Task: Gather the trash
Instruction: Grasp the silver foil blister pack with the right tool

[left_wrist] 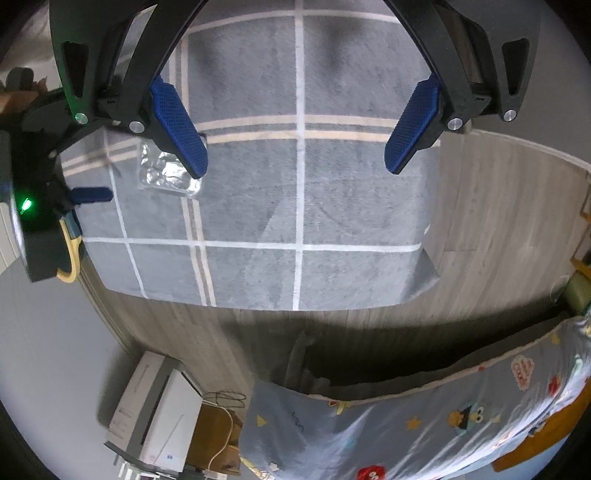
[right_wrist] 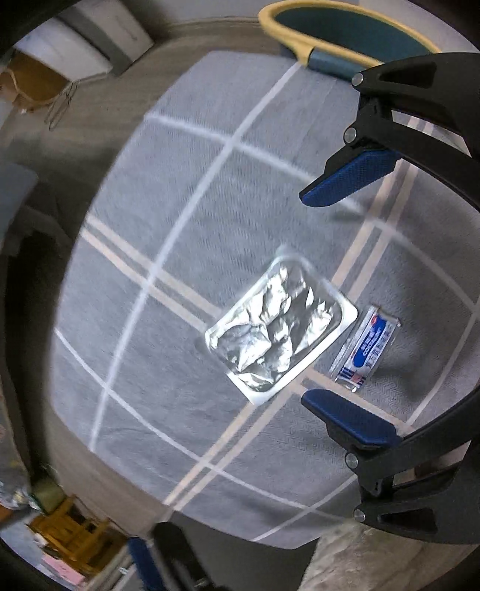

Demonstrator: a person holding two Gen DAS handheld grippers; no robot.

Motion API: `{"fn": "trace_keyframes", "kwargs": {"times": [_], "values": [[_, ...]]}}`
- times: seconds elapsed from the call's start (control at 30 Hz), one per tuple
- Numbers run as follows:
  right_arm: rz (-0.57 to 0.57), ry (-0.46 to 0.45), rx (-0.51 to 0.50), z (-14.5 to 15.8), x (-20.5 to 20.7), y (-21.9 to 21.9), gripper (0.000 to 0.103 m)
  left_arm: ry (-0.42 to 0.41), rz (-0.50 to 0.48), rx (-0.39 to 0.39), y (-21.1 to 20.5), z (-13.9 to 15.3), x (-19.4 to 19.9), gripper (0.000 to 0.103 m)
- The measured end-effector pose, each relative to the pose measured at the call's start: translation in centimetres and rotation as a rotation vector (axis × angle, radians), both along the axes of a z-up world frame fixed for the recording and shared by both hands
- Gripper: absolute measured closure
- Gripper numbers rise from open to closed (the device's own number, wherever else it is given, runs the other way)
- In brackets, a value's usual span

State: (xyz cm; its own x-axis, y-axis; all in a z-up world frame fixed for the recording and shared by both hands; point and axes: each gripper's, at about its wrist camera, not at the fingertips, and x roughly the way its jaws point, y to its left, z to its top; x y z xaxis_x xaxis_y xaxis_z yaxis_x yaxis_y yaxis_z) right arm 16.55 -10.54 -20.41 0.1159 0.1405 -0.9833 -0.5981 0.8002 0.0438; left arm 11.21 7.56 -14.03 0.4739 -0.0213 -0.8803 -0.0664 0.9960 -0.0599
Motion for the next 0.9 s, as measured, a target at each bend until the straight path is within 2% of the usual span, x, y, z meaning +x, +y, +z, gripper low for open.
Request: {"fn": "trace_keyframes", "kwargs": {"times": [0.17, 0.43, 0.53, 0.73, 0.8, 0.83, 0.87, 0.9], "values": [[0.064, -0.004, -0.077, -1.9, 0.0, 1.8, 0.006, 0.01, 0.014, -0.025, 0.6, -0.5, 0.6, 0.007], [0.06, -0.055, -0.096, -2.8, 1.1, 3.7, 0.007, 0.027, 0.012, -0.041, 1.1, -1.4, 1.5, 0.007], [0.027, -0.069, -0.082, -2.6, 1.9, 3.8, 0.016, 0.034, 0.012, -0.048, 1.1, -1.6, 1.7, 0.007], [-0.075, -0.026, -0.034, -2.4, 3.2, 2.3, 0.032, 0.043, 0.0, -0.041, 0.6, -1.9, 1.9, 0.007], [-0.095, -0.016, -0.031, -2.3, 3.4, 2.1, 0.03, 0.045, -0.007, -0.036, 0.4, -1.9, 1.9, 0.007], [-0.11, 0.005, -0.022, -2.4, 3.5, 2.1, 0.026, 0.044, -0.012, -0.029, 0.2, -1.9, 1.9, 0.007], [-0.117, 0.022, -0.01, -2.2, 3.7, 1.5, 0.018, 0.043, -0.015, -0.026, 0.1, -1.8, 1.8, 0.007], [-0.119, 0.033, 0.0, -2.2, 3.7, 1.5, 0.016, 0.043, -0.018, -0.025, 0.0, -1.8, 1.8, 0.007]]}}
